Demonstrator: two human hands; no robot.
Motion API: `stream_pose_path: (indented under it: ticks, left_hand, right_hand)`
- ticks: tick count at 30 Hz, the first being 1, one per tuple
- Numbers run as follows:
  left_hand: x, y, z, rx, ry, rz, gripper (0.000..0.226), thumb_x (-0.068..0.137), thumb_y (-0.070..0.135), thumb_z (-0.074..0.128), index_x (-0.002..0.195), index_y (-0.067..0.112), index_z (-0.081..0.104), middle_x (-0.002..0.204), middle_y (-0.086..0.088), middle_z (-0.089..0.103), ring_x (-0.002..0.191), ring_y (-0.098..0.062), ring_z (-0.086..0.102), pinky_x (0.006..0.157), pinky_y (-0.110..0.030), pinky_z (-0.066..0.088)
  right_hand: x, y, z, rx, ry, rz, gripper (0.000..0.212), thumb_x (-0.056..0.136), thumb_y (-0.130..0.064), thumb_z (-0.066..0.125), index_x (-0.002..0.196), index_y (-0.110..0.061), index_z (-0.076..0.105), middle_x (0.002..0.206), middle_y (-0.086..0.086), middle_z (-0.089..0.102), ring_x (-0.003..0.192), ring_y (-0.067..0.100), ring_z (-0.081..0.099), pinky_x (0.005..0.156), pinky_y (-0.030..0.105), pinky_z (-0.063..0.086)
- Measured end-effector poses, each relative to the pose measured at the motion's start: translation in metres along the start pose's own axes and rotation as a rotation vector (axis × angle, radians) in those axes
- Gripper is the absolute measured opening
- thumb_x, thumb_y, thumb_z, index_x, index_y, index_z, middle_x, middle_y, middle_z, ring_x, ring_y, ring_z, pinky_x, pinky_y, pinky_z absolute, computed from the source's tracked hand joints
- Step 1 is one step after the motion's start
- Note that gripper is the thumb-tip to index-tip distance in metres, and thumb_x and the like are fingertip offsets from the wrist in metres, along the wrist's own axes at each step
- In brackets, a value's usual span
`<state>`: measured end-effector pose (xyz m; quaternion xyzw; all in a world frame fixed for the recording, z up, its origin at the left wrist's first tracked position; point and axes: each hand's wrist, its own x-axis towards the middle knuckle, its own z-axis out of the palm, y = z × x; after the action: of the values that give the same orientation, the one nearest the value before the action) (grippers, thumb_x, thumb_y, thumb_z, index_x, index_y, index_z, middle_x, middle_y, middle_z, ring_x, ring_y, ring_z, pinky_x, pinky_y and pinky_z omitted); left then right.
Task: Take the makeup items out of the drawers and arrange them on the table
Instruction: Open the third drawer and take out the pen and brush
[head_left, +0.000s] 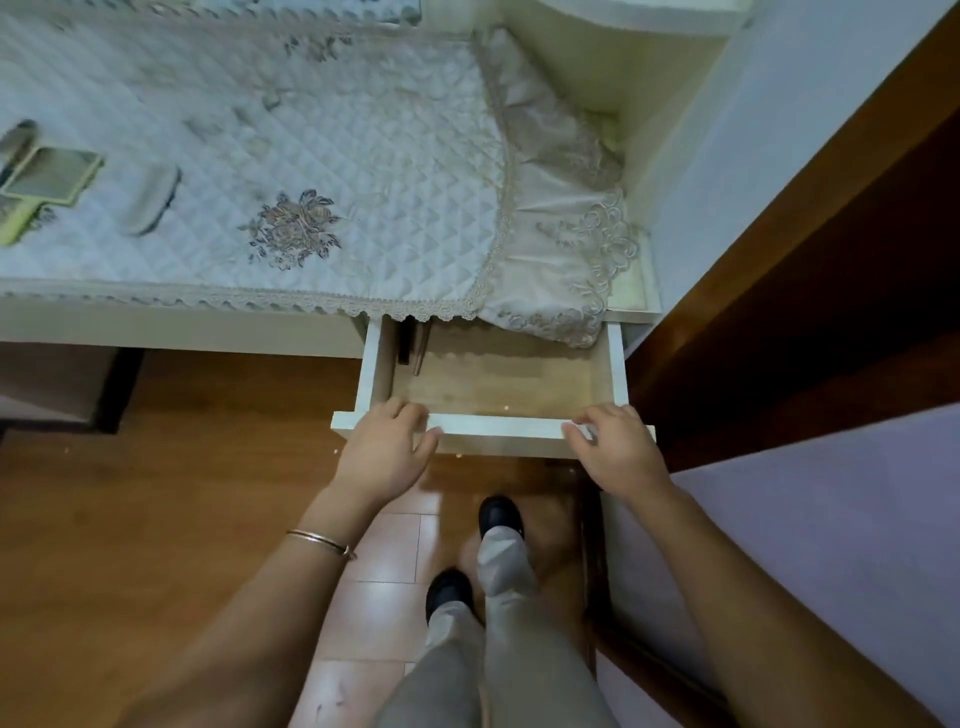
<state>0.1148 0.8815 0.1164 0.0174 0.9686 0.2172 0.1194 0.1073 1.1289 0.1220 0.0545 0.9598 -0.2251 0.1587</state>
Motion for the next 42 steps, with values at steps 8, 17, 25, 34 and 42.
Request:
stream_pose_path:
  ticks: [8,17,25,34,42]
  left_hand:
    - [-0.057,-0.002,0.012,-0.07,-0.03,-0.069,0.023,0.091,0.027,0.047,0.087,0.009,0.062,0.092,-0.007,0.063,0.091,-0.024,0.051,0.073,-0.032,0.043]
    - [-0.067,-0.002,0.003,-0.267,-0.117,-0.181,0.018,0.092,0.021,0.046,0.083,0.012,0.059,0.077,-0.005,0.062,0.074,-0.022,0.054,0.063,-0.03,0.043]
    - [-0.056,-0.006,-0.006,-0.272,-0.135,-0.206,0.016,0.091,0.017,0.044,0.096,0.015,0.06,0.081,-0.006,0.066,0.064,-0.016,0.052,0.05,-0.02,0.036]
    - [0.021,-0.002,0.012,-0.082,-0.175,-0.312,0.032,0.092,0.016,0.042,0.122,0.005,0.043,0.126,-0.015,0.049,0.111,-0.032,0.052,0.09,-0.037,0.042]
    - [0.088,-0.006,0.03,0.28,-0.213,-0.472,0.03,0.08,0.007,0.059,0.104,-0.012,0.057,0.1,-0.026,0.064,0.084,-0.03,0.07,0.067,-0.028,0.055]
  right_hand:
    - [-0.058,0.009,0.021,0.005,-0.024,0.027,0.02,0.088,-0.029,0.05,0.077,-0.014,0.055,0.084,0.002,0.056,0.088,0.018,0.044,0.064,0.028,0.032]
    - [-0.071,0.005,0.021,-0.038,-0.098,0.047,0.031,0.087,-0.029,0.048,0.059,-0.023,0.036,0.078,-0.001,0.051,0.085,0.019,0.045,0.066,0.029,0.036]
    - [-0.037,-0.019,0.02,-0.21,-0.291,0.085,0.025,0.088,-0.034,0.046,0.07,-0.018,0.05,0.092,0.007,0.063,0.091,0.027,0.059,0.067,0.028,0.038]
    - [0.055,-0.105,0.075,0.112,-0.404,-0.141,0.032,0.086,-0.016,0.052,0.117,-0.016,0.057,0.11,0.014,0.065,0.102,0.031,0.059,0.086,0.033,0.047]
    - [0.128,-0.122,0.099,-0.113,-0.48,-0.153,0.026,0.092,-0.022,0.047,0.11,-0.006,0.054,0.111,0.022,0.062,0.104,0.035,0.059,0.082,0.034,0.049]
